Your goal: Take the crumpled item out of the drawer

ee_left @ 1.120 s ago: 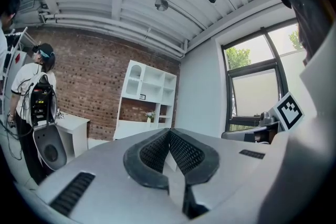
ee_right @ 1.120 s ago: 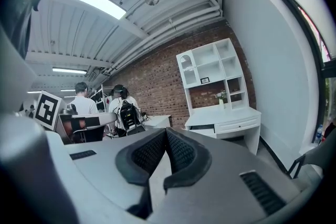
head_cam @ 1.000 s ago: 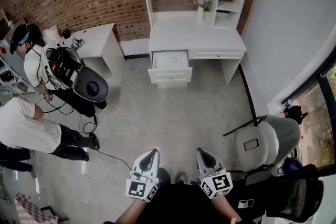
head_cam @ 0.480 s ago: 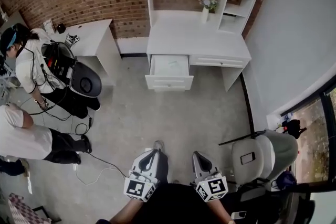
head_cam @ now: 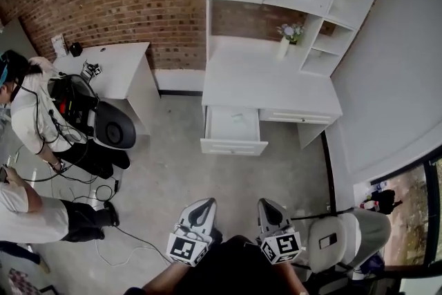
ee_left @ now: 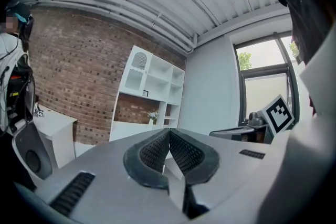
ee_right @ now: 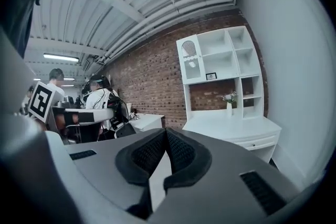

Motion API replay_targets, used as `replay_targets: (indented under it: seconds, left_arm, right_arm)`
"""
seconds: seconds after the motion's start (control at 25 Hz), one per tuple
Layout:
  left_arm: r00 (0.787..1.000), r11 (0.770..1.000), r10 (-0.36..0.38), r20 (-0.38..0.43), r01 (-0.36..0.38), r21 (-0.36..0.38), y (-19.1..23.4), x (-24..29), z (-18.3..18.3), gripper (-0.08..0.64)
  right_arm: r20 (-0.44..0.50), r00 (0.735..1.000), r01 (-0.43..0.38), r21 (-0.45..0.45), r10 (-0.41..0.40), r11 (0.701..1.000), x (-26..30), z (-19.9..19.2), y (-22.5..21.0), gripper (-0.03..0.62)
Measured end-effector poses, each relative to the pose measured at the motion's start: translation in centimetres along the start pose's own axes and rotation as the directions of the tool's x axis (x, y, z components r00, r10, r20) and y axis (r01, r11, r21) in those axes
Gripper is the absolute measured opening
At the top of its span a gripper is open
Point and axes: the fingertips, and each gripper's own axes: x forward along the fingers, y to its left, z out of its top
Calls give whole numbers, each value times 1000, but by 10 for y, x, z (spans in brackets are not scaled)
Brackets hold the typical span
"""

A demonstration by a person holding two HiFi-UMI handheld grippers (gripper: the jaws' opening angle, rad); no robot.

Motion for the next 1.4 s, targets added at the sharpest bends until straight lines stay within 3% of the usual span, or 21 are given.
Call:
replay_targets:
  seconds: [0.52,0.76,0.96,1.16,1.4]
  left_arm:
    - [1000,999,9,-8,-9,-38,108,97,11,26]
    - [999,999,31,-25,-32,-36,151,170,12,26]
    - [998,998,40,-43,-41,-36,179,250,15,26]
    - [992,993,84,-97,-91,-71,210,311,7,26]
    - [983,988,128,-130,-138,-76,244,362,-6,26]
  right_arm:
    - [-69,997,-20,-48,17,999,180,9,-55,14]
    - [-90,995,-43,-71,37,997,263,12,-112,14]
    - [-163,984,-95,-157,69,983,343,2,-170,14]
    - [-361,923,-234,-255,132,938,421,-59,-210,14]
    - [-594,800,-400,-428,82,811,489,-160,-245,15]
